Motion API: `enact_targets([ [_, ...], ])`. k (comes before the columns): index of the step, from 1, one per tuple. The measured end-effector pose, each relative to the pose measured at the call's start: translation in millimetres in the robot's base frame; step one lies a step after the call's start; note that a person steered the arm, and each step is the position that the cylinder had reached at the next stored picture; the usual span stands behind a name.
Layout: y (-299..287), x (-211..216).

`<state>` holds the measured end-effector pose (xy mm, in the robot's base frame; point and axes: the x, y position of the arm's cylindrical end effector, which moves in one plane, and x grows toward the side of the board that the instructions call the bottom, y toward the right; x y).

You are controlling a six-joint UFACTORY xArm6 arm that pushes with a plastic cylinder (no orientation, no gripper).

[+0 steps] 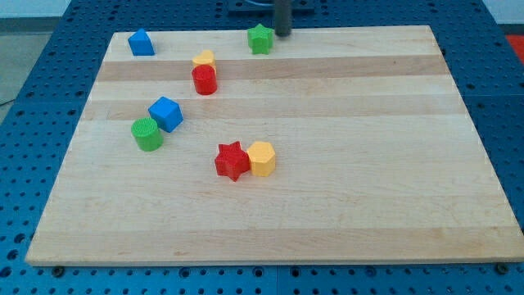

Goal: Move your arm to the bottom left

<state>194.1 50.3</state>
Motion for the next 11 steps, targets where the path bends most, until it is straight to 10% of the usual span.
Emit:
enact_targets([
  [4, 127, 70],
  [8, 36, 224],
  [11, -63, 238],
])
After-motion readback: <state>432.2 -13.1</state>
